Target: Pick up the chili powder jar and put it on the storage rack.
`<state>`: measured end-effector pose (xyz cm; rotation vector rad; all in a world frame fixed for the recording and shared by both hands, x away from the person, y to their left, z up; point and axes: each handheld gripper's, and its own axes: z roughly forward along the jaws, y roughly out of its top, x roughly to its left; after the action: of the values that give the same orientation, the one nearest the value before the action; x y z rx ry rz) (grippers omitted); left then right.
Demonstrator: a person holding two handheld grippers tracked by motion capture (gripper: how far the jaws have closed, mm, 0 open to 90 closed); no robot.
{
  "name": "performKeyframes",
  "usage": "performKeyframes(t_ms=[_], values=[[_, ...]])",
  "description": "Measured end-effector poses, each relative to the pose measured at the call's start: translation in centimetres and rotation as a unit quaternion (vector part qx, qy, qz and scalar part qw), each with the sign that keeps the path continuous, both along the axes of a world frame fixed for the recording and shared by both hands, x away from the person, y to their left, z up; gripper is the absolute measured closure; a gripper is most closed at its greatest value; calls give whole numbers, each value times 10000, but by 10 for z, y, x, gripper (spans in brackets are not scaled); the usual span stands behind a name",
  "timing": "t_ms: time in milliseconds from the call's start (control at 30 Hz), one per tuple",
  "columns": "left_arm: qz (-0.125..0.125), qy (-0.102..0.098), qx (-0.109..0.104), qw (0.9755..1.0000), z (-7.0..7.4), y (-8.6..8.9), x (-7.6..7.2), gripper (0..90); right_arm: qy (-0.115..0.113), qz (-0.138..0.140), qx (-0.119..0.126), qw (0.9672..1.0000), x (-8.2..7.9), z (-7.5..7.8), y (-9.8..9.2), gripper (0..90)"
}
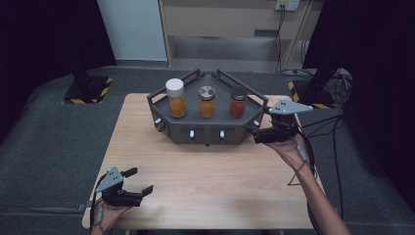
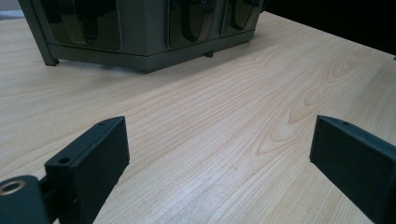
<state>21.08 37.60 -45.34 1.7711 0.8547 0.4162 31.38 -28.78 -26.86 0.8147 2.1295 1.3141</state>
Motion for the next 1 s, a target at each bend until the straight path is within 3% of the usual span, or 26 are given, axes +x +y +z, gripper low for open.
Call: performKeyframes(t_ms=[467, 700, 1000], values=[[-8, -19, 28, 10000, 0, 0, -1, 39, 184, 113, 132, 9997, -29, -36, -11, 94], [-18, -42, 50, 10000, 0, 0, -2, 38, 253, 20, 245, 9994, -47, -58, -23, 93], [-5, -35, 31, 10000, 0, 0, -2, 38, 349, -151, 212, 9991, -63, -80, -33, 91]])
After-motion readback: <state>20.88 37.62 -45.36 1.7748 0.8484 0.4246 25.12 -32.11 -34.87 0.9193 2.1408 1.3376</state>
